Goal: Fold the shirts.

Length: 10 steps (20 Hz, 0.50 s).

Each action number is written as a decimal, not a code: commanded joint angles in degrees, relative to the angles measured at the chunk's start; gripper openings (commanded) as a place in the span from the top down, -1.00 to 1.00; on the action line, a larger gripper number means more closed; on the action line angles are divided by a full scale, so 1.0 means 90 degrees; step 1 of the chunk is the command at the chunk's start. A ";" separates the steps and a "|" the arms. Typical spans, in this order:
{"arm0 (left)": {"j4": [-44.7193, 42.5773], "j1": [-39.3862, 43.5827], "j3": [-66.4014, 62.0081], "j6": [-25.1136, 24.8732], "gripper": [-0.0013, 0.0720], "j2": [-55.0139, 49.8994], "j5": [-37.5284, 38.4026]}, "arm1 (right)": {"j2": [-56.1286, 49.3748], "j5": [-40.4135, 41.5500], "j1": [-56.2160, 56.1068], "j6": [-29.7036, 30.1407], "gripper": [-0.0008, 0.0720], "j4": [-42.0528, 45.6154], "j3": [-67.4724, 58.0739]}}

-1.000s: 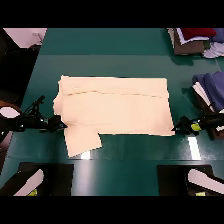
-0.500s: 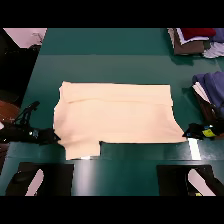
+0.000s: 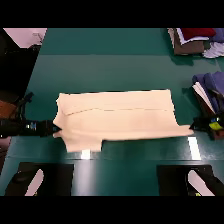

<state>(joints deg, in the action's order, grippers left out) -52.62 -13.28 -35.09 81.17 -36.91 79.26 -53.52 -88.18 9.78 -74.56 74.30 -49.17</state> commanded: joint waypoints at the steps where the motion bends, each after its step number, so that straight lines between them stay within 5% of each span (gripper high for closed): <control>1: 0.0114 -0.0005 -0.0670 -0.0420 0.92 -0.1137 -0.1175 | -0.1219 0.0369 -0.0474 -0.0189 0.94 0.0029 -0.1044; 10: 0.0578 -0.0005 -0.2368 -0.1083 0.91 -0.4359 -0.2210 | -0.3893 0.0661 -0.0959 -0.0668 0.94 -0.0097 -0.3262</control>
<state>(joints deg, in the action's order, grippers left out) -49.56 -13.26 -51.99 73.82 -68.16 62.43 -81.89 -82.89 2.00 -79.07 74.26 -72.58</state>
